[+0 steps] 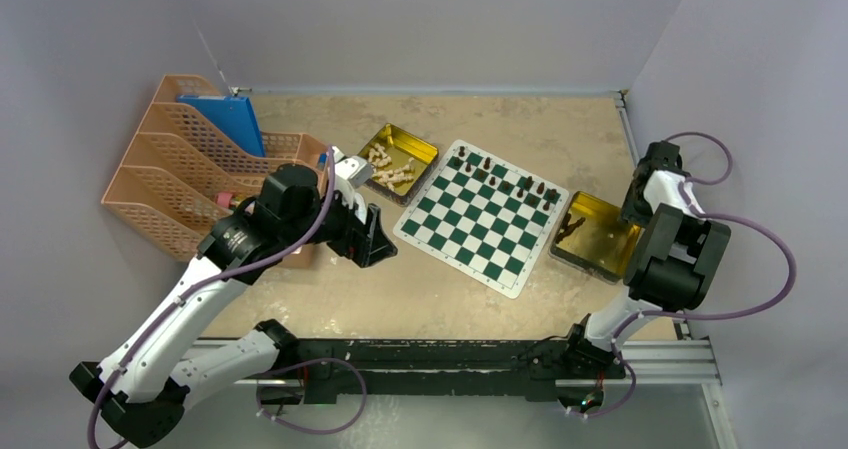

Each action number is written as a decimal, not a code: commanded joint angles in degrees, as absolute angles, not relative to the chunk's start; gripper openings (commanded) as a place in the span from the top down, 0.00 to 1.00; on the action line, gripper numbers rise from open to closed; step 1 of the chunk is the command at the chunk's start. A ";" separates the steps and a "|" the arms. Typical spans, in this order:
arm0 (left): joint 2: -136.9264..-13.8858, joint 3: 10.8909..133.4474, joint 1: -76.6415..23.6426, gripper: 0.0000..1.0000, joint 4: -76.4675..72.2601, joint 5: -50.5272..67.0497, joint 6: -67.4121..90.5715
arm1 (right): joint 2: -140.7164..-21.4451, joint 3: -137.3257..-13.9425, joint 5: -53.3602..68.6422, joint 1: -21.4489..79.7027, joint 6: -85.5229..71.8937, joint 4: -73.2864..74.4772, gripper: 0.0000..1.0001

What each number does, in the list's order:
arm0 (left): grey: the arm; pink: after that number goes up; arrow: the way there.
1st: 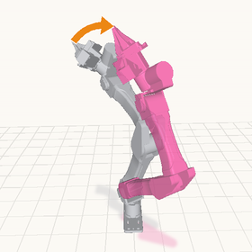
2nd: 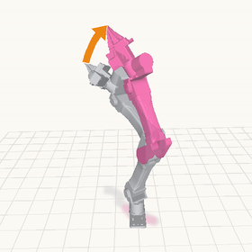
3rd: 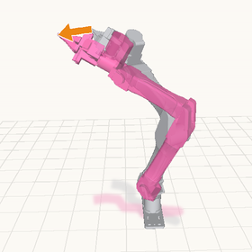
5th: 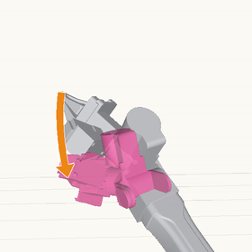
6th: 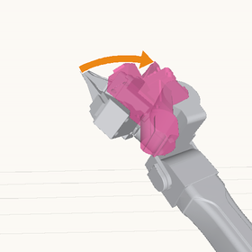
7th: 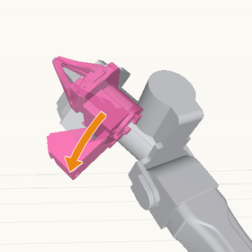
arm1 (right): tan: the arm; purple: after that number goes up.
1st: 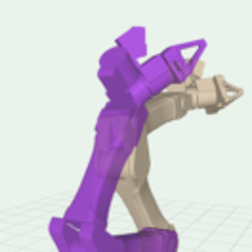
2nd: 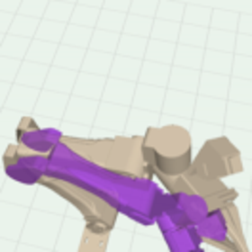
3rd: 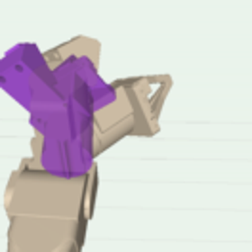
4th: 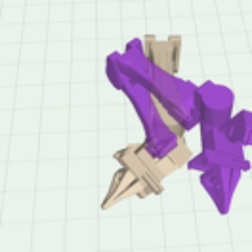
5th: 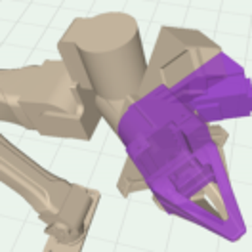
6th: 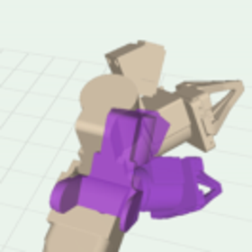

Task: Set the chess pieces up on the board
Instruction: Adjust the storage box at the center of the board.

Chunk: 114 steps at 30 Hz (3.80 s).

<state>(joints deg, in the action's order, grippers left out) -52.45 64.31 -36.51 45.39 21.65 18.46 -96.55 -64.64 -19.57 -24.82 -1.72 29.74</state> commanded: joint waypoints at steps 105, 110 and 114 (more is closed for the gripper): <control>-121.02 105.99 -31.00 0.68 26.91 -0.48 3.88 | -65.18 -71.96 -1.64 -1.49 -29.95 45.00 0.21; -116.42 106.69 -31.01 0.50 30.02 0.39 6.91 | -63.56 -70.53 -5.01 -1.49 -34.95 43.90 0.33; -110.89 104.88 -31.01 0.45 33.30 3.18 10.36 | -64.26 -69.08 -10.10 -1.66 -36.88 43.83 0.50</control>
<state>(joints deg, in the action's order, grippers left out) -120.16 103.92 -31.18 30.63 0.23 5.98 -64.88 -70.08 -3.84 -1.30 -32.67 44.27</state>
